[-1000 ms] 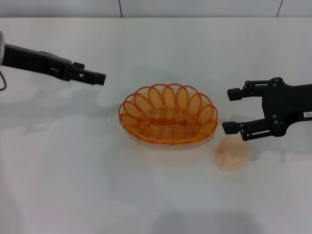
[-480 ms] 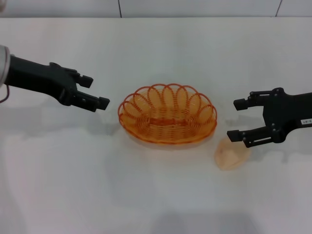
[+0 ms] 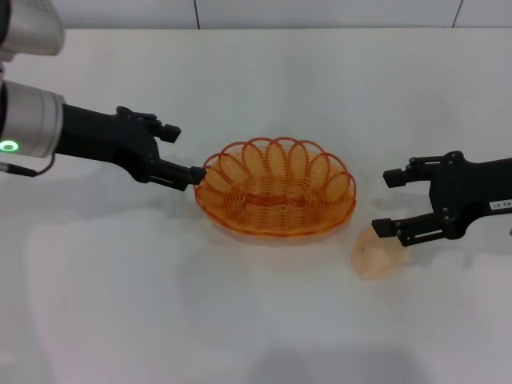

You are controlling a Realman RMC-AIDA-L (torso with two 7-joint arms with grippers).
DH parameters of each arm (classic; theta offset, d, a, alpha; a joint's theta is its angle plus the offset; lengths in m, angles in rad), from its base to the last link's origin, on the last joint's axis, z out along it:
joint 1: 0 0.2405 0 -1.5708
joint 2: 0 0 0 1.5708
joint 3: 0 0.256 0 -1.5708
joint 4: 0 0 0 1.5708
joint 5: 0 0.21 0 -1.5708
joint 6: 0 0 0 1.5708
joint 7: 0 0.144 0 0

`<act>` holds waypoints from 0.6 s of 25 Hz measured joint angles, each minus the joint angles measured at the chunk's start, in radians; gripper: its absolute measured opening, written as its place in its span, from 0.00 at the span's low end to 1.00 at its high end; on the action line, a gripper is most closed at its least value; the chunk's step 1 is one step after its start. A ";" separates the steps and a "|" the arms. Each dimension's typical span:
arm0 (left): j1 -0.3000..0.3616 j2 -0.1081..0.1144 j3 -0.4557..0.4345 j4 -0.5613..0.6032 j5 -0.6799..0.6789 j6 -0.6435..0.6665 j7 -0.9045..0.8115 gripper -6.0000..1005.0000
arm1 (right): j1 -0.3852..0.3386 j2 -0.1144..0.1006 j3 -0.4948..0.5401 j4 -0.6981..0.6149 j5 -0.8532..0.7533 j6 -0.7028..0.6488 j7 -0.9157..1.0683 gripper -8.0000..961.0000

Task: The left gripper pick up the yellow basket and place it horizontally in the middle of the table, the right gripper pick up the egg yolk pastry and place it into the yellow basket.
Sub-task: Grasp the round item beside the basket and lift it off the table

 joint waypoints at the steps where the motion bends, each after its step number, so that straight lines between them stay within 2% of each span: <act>1: -0.003 -0.002 0.009 -0.008 -0.001 -0.009 0.004 0.88 | 0.000 -0.001 0.000 0.002 -0.004 0.000 0.001 0.84; 9: -0.015 -0.010 0.068 -0.012 -0.052 -0.007 0.016 0.88 | 0.011 -0.002 0.001 -0.013 -0.102 -0.006 0.079 0.84; 15: -0.017 -0.011 0.073 -0.004 -0.057 -0.004 0.012 0.88 | 0.016 0.001 -0.013 -0.035 -0.162 -0.012 0.114 0.84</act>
